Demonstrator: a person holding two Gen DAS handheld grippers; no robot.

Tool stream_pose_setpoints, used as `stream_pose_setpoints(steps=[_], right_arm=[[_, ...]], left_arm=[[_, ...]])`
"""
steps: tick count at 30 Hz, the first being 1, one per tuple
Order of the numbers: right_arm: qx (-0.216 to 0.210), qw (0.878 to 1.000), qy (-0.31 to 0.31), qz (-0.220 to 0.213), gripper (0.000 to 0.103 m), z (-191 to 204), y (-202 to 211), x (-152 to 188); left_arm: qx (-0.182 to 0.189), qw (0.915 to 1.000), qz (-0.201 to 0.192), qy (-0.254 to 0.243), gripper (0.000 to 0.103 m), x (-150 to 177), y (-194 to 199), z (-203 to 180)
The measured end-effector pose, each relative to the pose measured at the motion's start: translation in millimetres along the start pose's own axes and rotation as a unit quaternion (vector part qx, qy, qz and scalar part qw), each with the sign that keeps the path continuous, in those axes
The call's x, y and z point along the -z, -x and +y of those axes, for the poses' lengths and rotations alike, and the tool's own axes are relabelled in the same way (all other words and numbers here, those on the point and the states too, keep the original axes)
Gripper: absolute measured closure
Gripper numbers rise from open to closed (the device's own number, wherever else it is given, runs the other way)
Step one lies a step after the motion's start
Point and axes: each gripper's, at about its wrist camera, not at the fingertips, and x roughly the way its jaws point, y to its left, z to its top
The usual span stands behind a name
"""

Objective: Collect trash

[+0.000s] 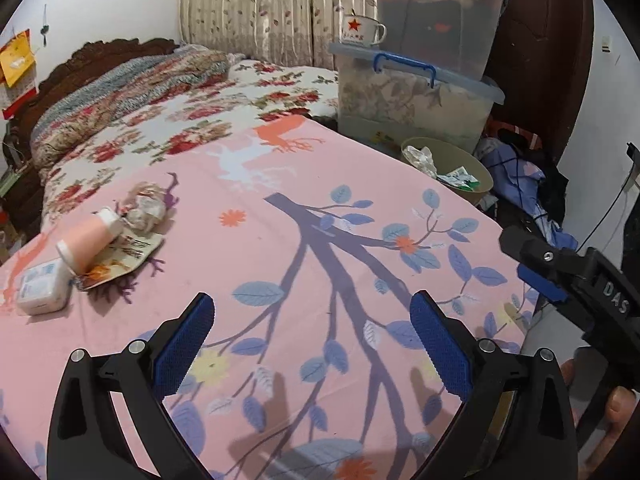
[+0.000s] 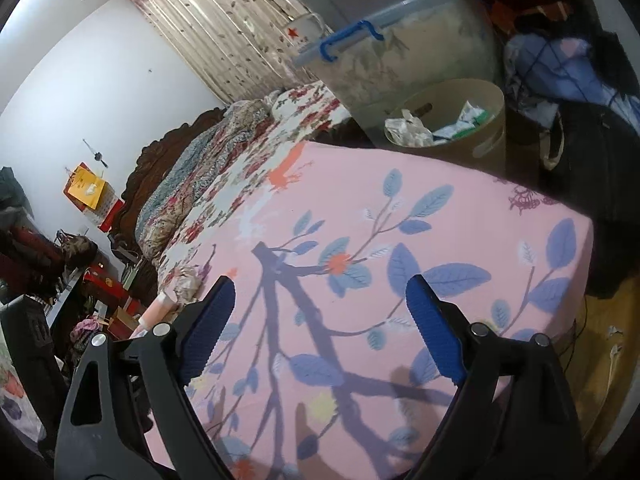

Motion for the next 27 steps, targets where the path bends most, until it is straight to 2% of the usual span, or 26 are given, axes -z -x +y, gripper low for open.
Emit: stream_pose_setpoints(steps=[6, 9, 16, 23, 27], right_arm=[[0.003, 1.0, 0.019, -0.018, 0.012, 18, 11, 3], [0.017, 0.999, 0.023, -0.026, 0.007, 24, 14, 5], [0.02, 0.999, 0.026, -0.033, 0.007, 26, 19, 8], [0.017, 0.999, 0.021, -0.04, 0.007, 26, 23, 8], [0.016, 0.999, 0.018, -0.046, 0.007, 26, 27, 8]], left_arm=[[-0.011, 0.9999, -0.009, 0.005, 0.009, 3, 10, 8], [-0.017, 0.9997, -0.017, 0.005, 0.009, 4, 15, 10], [-0.004, 0.9986, -0.053, 0.007, 0.009, 2, 31, 11], [-0.022, 0.9955, -0.091, -0.015, 0.009, 2, 46, -2], [-0.025, 0.995, -0.096, -0.015, 0.009, 2, 49, -2]])
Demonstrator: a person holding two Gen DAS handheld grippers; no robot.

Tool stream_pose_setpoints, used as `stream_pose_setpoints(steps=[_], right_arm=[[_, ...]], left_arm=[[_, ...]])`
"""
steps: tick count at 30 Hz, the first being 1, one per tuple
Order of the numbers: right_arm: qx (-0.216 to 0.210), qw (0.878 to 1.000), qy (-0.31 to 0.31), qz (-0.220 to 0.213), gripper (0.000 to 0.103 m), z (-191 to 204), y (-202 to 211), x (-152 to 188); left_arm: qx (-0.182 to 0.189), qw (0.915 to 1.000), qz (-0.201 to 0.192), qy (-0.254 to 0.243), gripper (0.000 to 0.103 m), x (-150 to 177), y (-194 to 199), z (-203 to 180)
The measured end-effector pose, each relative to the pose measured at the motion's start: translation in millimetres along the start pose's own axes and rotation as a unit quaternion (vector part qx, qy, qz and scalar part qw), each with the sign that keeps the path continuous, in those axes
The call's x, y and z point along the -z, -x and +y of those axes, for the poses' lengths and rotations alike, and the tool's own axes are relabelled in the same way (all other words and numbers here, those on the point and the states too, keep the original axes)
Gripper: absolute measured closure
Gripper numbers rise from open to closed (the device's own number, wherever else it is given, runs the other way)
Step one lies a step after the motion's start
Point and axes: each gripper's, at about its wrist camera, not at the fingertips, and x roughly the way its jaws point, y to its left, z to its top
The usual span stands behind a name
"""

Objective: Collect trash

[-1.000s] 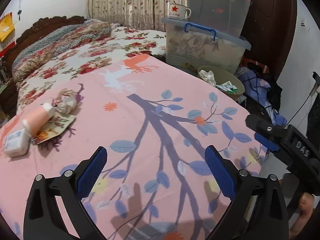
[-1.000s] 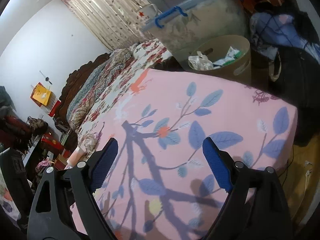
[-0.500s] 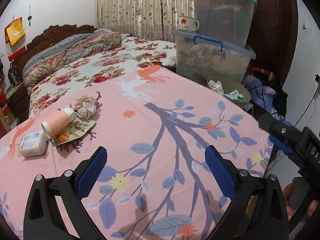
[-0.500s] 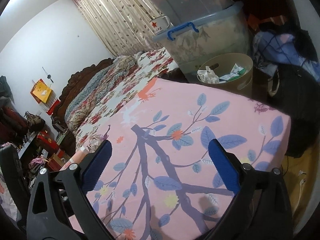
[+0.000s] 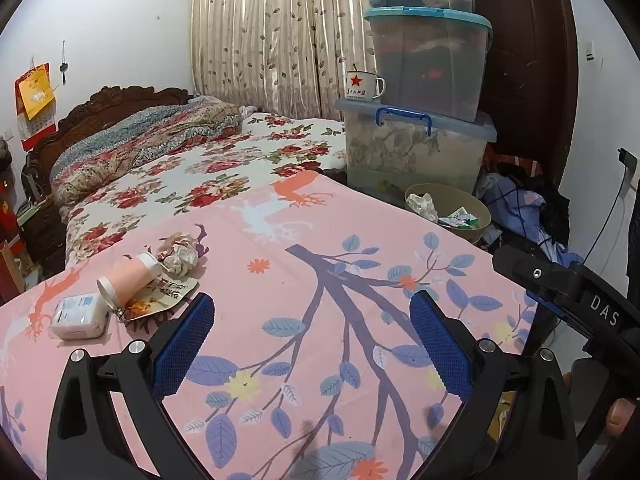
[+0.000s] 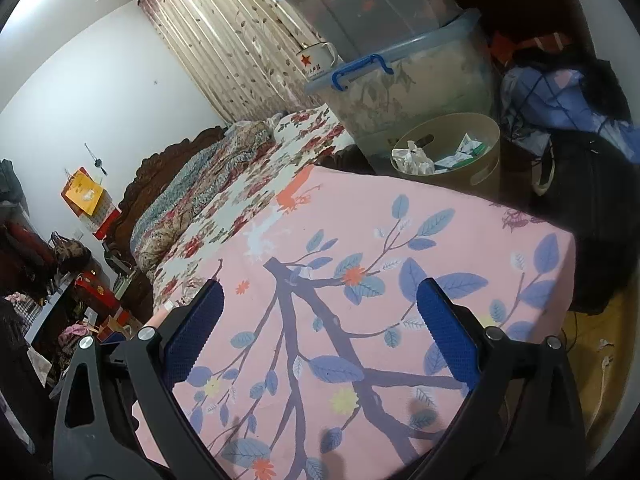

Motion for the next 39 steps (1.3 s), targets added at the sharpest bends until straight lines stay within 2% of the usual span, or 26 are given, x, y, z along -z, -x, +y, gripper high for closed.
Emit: stream_pose_setpoints(steps=[21, 39], right_arm=[[-0.007, 1.0, 0.002, 0.009, 0.007, 6, -4, 7], [-0.012, 1.0, 0.007, 0.024, 0.007, 15, -14, 13]], left_arm=[[-0.003, 0.9995, -0.027, 0.018, 0.009, 2, 9, 11], [-0.007, 0.9995, -0.019, 0.023, 0.009, 6, 6, 19]])
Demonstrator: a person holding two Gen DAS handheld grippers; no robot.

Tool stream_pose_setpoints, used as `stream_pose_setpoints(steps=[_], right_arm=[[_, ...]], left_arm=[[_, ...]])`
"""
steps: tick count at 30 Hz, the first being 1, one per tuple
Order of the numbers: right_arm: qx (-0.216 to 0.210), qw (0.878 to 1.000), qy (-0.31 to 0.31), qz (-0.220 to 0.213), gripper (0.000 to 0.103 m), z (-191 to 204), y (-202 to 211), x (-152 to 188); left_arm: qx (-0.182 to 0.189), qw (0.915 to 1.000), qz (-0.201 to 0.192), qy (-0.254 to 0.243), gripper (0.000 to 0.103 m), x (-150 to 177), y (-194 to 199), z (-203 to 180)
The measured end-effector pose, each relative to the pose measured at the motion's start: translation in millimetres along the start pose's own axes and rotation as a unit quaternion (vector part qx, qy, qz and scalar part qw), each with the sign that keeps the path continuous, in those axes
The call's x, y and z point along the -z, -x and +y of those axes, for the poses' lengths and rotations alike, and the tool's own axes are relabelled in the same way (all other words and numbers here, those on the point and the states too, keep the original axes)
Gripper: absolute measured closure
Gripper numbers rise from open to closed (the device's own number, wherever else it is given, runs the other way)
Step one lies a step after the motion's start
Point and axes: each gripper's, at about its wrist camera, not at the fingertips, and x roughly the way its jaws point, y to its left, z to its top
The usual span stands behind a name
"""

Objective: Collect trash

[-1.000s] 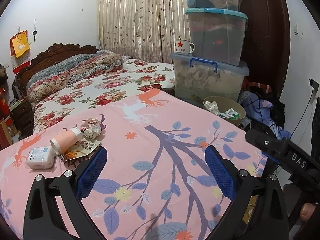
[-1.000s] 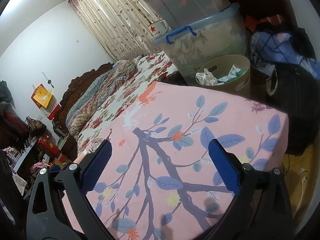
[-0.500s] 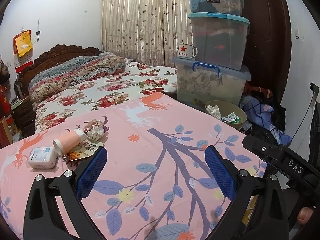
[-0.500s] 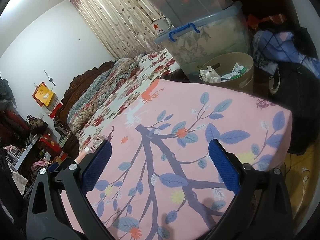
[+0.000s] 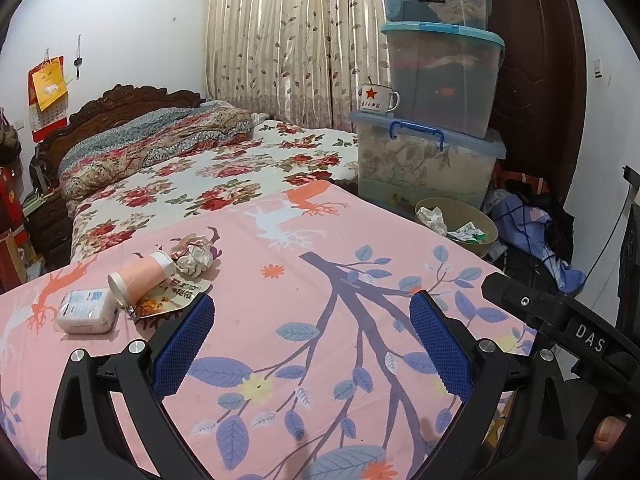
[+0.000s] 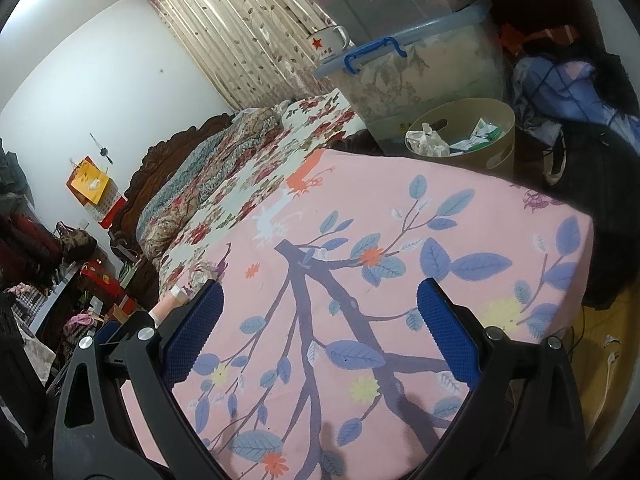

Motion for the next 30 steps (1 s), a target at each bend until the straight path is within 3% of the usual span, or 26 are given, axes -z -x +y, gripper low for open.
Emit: stream_pose_setpoints(steps=[30], right_arm=[[-0.001, 0.999, 0.019, 0.044, 0.007, 15, -28, 19]], left_arm=[[-0.017, 0.9992, 0.03, 0.022, 0.009, 17, -22, 28]])
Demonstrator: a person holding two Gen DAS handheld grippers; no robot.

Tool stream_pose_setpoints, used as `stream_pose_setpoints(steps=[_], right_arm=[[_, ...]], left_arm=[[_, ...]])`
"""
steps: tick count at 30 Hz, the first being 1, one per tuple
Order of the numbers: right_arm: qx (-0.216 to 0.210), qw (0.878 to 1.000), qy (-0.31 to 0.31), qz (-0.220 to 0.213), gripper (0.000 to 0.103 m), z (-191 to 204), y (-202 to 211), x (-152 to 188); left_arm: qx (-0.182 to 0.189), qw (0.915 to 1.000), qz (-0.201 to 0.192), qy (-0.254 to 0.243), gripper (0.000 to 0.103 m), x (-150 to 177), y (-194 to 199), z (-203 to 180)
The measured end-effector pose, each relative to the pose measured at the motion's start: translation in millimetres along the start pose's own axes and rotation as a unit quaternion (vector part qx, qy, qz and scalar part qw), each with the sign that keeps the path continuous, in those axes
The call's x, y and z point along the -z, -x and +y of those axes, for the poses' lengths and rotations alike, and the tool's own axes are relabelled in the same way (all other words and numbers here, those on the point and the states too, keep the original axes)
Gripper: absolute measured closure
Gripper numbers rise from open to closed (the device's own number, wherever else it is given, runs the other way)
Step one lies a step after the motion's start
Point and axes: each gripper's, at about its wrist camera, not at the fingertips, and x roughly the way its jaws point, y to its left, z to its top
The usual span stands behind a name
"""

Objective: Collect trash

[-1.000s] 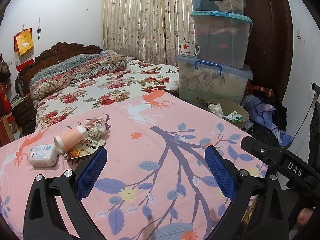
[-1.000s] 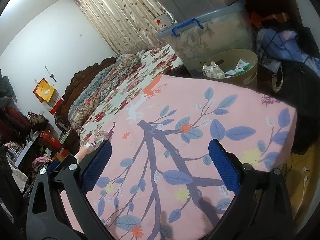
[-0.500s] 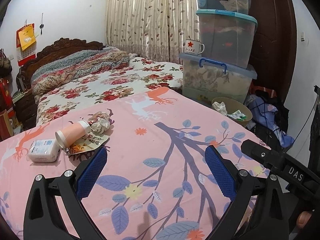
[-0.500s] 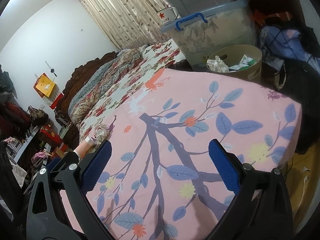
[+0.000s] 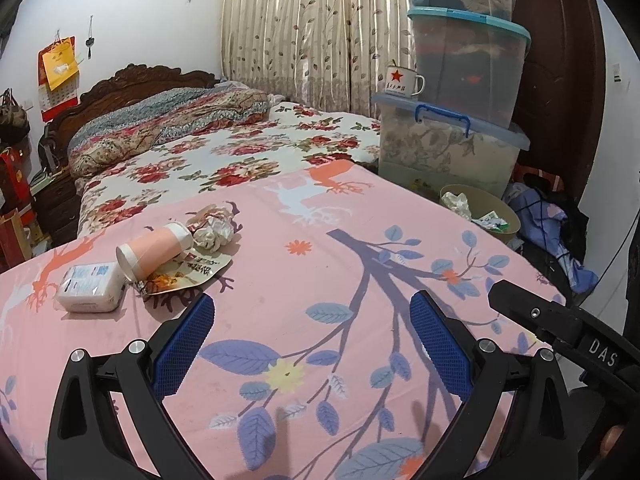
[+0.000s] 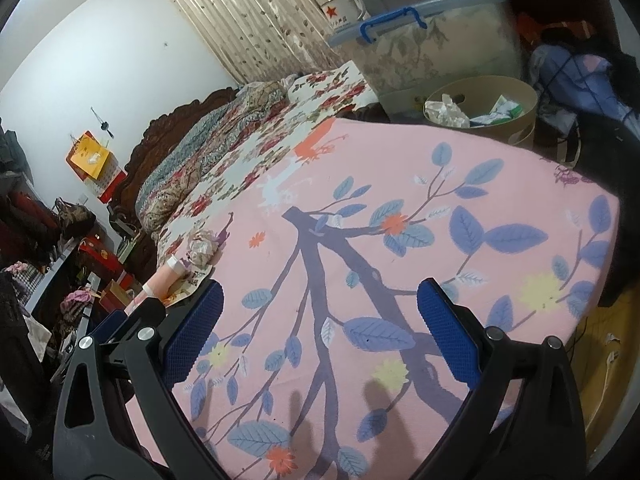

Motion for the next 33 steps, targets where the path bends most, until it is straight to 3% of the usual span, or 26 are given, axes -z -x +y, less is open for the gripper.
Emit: stream_pose_setpoints(steps=[8, 14, 19, 20, 24, 27, 33], right_arm=[[-0.003, 1.0, 0.005, 0.025, 0.007, 3, -19, 4], [-0.04, 0.997, 0.045, 0.055, 0.009, 23, -46, -1], [-0.117, 0.982, 0.066, 0.136, 0.042, 54, -99, -13], [-0.127, 0.979, 0.074, 0.143, 0.044, 64, -114, -19], [-0.139, 0.972, 0.121, 0.148, 0.041, 104, -171, -38], [-0.15, 0.97, 0.101, 0.166, 0.026, 123, -212, -49], [-0.161, 0.963, 0.071, 0.205, 0.019, 166, -285, -58]], left_arm=[[-0.006, 0.9994, 0.028, 0.021, 0.009, -7, -13, 41], [-0.033, 0.9945, 0.053, 0.084, 0.009, -30, -19, 122], [-0.041, 0.9873, 0.083, 0.129, 0.009, -55, -41, 184], [-0.037, 0.9871, 0.084, 0.131, 0.009, -59, -46, 190], [-0.042, 0.9892, 0.098, 0.1, 0.009, -70, -74, 196], [-0.042, 0.9916, 0.113, 0.048, 0.009, -74, -97, 187], [-0.047, 0.988, 0.146, -0.017, 0.009, -69, -131, 180]])
